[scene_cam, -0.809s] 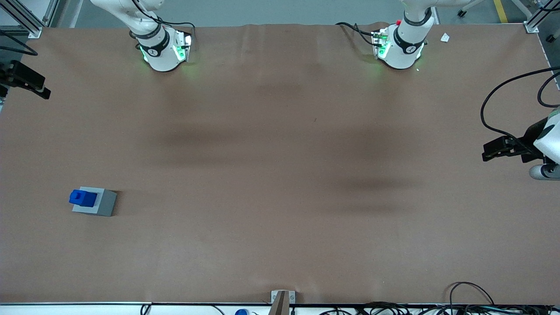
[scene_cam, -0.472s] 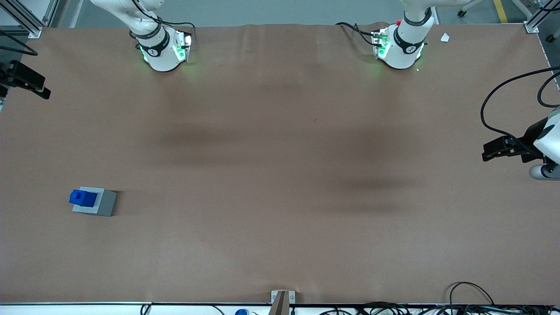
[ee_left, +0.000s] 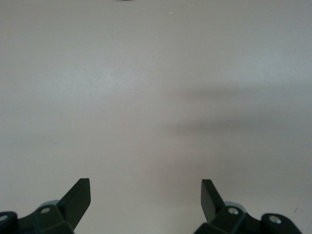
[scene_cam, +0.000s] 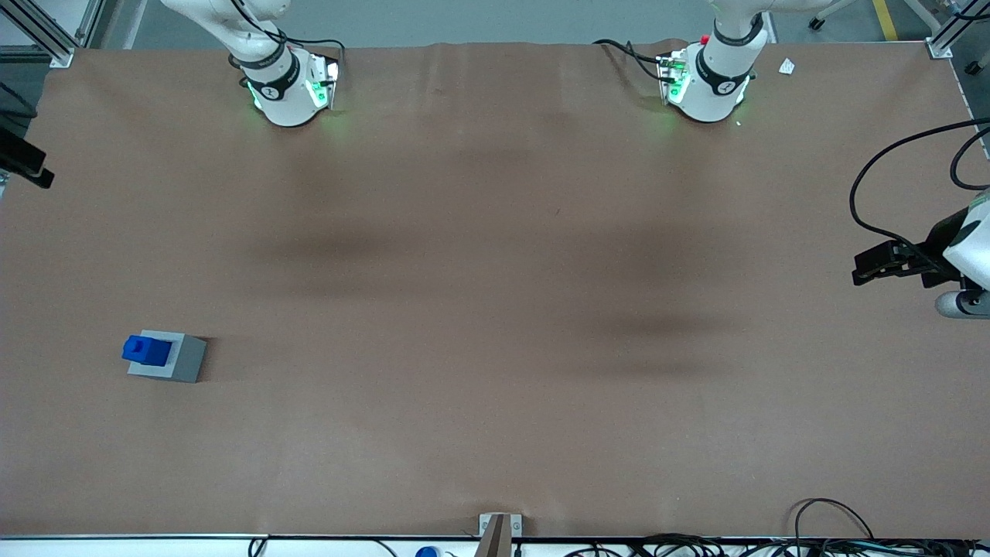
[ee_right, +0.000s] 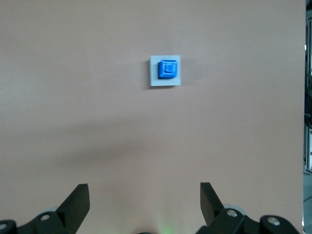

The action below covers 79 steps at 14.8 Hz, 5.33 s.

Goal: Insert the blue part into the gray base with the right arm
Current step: 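Move the open right gripper over the blue block in the gray base, then lower the right gripper around the blue block and close it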

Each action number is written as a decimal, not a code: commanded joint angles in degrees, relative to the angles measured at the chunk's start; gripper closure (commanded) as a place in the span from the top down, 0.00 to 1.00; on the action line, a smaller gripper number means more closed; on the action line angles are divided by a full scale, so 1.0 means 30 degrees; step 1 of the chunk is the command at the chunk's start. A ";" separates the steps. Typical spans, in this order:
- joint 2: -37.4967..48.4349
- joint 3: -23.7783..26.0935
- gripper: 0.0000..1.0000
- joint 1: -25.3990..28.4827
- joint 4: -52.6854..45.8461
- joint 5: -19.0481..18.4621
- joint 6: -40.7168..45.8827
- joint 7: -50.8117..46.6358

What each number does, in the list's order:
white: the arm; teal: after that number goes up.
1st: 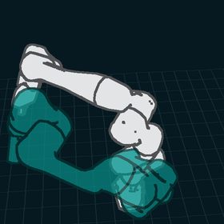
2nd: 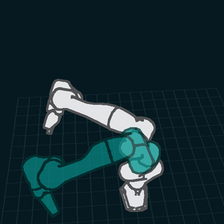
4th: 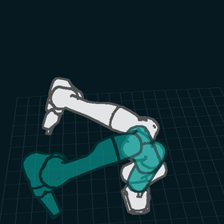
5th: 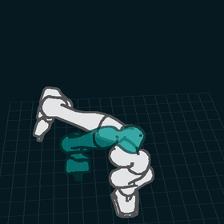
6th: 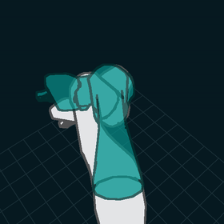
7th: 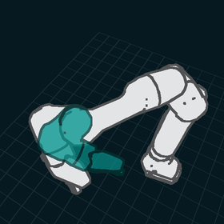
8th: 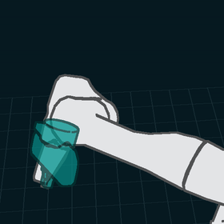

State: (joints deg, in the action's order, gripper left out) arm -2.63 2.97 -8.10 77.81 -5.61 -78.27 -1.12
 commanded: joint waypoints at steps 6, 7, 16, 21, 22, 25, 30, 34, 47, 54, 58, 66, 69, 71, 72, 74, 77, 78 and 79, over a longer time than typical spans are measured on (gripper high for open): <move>-0.3836 0.0182 1.00 -0.0670 0.0253 -0.0212 -0.3875 0.0051; -0.4160 0.0182 1.00 -0.0612 0.0283 -0.0212 -0.4314 0.0021; -0.7970 0.0240 1.00 -0.1927 0.1714 -0.0124 -0.8678 -0.0008; -0.7972 0.0240 1.00 -0.2135 0.4062 0.0429 -1.1642 -0.0008; -0.7972 0.0211 1.00 -0.2106 0.4091 0.0520 -1.1759 0.0021; -0.8002 0.0211 1.00 -0.2048 0.5258 0.0521 -1.3247 0.0050; -0.7826 0.0240 1.00 -0.2309 0.7167 0.0521 -1.5539 0.0314; -0.7884 0.0240 1.00 -0.2632 0.7139 0.0550 -1.5539 0.0314; -0.8002 0.0358 1.00 -0.2955 0.7460 0.0609 -1.7033 0.0636; -0.8207 0.0328 1.00 -0.3014 0.7431 0.0638 -1.7649 0.0665; -0.8060 0.0328 1.00 -0.3335 0.7431 0.0638 -1.7210 0.1395; -0.8469 0.0328 1.00 -0.3248 0.7431 0.0638 -1.7794 0.1427; -0.8500 0.0299 1.00 -0.3278 0.7431 0.0638 -1.7825 0.1427; -0.8500 0.0299 1.00 -0.3249 0.7431 0.0638 -1.7825 0.1427; -0.8500 0.0328 1.00 -0.3248 0.7431 0.0638 -1.7825 0.1427; -0.8558 0.0328 1.00 -0.3277 0.7431 0.0638 -1.7854 0.1427; -0.8762 0.0328 0.99 -0.3307 0.7431 0.0667 -1.8087 0.1398; -0.8879 0.0328 0.96 -0.3249 0.7402 0.0696 -1.8175 0.1398; -0.8880 0.0328 0.92 -0.3248 0.7402 0.0726 -1.8205 0.1398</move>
State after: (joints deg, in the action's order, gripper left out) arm -29.33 3.34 -17.18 98.99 -4.63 -131.53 1.98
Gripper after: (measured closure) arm 0.018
